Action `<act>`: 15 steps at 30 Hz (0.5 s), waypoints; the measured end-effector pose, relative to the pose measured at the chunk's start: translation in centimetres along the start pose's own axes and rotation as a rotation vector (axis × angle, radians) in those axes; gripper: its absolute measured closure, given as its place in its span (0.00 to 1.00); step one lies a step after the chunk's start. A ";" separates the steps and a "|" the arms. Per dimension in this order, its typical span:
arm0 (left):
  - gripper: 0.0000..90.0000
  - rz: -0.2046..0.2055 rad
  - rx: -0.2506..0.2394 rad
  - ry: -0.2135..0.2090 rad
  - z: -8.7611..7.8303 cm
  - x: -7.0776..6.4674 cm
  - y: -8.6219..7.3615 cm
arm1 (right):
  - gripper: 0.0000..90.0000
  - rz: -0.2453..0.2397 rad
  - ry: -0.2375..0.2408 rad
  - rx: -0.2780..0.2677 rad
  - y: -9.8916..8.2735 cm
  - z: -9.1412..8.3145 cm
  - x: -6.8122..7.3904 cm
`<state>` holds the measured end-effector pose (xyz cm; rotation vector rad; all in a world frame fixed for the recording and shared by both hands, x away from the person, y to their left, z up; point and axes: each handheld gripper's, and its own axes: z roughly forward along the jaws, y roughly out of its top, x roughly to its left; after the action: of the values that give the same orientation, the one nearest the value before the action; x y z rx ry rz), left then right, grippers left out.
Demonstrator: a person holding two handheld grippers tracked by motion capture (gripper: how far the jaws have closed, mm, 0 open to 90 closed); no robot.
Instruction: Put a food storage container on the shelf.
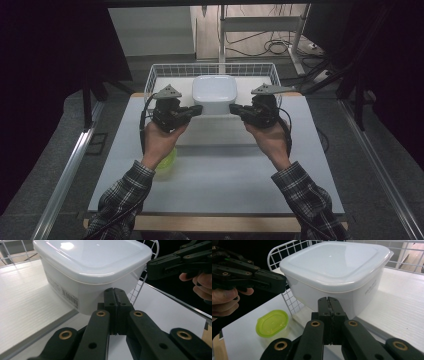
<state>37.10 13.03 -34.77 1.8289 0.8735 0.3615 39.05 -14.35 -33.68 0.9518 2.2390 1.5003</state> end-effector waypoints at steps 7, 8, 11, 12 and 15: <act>1.00 -0.024 0.007 0.012 0.7 1.2 0.9 | 1.00 0.020 -0.009 -0.007 0.7 0.7 -0.5; 1.00 -0.024 0.007 0.012 0.7 1.2 0.9 | 1.00 0.019 -0.012 -0.004 0.8 0.9 -0.6; 1.00 -0.040 0.008 0.011 1.1 1.6 1.2 | 1.00 0.022 -0.025 -0.004 1.1 1.2 -0.8; 1.00 -0.043 0.009 0.013 1.2 1.7 1.3 | 1.00 0.027 -0.028 -0.004 1.1 1.3 -0.9; 1.00 -0.055 0.011 0.011 1.6 2.0 1.4 | 0.99 0.033 -0.036 -0.006 1.2 1.5 -1.3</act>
<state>40.01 13.03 -34.49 1.8107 0.9329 0.3328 41.29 -13.80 -33.41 1.0104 2.2028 1.4903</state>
